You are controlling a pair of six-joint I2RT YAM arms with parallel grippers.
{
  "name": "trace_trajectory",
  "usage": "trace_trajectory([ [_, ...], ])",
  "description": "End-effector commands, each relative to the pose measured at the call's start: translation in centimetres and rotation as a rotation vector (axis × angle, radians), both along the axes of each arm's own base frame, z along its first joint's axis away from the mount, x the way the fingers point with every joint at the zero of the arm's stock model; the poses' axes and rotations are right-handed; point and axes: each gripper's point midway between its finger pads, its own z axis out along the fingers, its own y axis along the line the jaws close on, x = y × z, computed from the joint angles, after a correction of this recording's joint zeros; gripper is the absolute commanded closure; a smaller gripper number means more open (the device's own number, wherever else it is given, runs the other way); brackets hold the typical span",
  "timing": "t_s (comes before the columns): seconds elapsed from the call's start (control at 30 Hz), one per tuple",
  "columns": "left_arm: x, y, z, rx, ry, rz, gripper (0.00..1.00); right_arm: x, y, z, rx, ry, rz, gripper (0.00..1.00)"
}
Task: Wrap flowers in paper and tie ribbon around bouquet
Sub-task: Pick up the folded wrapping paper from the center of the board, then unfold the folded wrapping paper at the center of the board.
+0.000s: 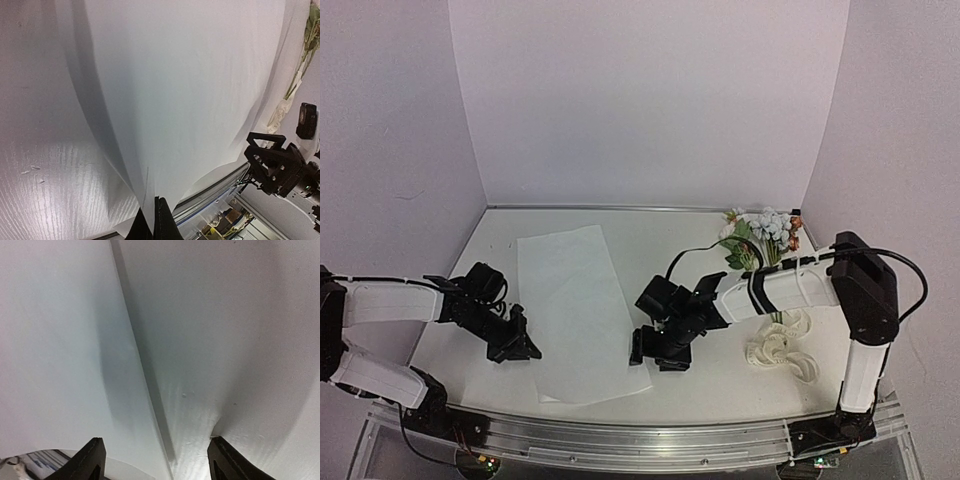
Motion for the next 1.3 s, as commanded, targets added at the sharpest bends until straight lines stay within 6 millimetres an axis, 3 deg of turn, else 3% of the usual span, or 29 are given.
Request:
trace_trajectory([
  [0.0, 1.3, -1.2, 2.7, -0.054, -0.059, -0.018, 1.00, 0.2, -1.8, 5.6, -0.157, -0.217, 0.207, 0.21],
  [0.17, 1.3, -1.3, 3.4, -0.064, -0.050, -0.016, 1.00, -1.1, 1.8, 10.7, -0.186, -0.388, 0.456, 0.16],
  [0.4, 1.1, -1.8, 4.4, -0.087, -0.014, -0.014, 1.00, -5.4, 8.1, 13.1, -0.128, -0.531, 0.779, 0.15],
  [0.67, 0.9, -2.7, 5.8, -0.136, 0.035, -0.007, 1.00, -8.2, 10.0, 12.0, -0.181, -0.650, 0.996, 0.16],
  [0.8, 0.6, -2.6, 5.3, -0.119, 0.053, -0.018, 1.00, -8.1, 10.6, 11.8, -0.204, -0.714, 1.029, 0.16],
  [1.0, -0.4, -3.5, 5.5, -0.127, 0.074, -0.070, 1.00, -7.2, 10.6, 10.2, -0.285, -0.820, 1.100, 0.24],
  [1.27, -0.8, -4.7, 5.5, -0.129, 0.091, -0.078, 1.00, -6.8, 12.6, 10.7, -0.235, -0.909, 1.095, 0.26],
])
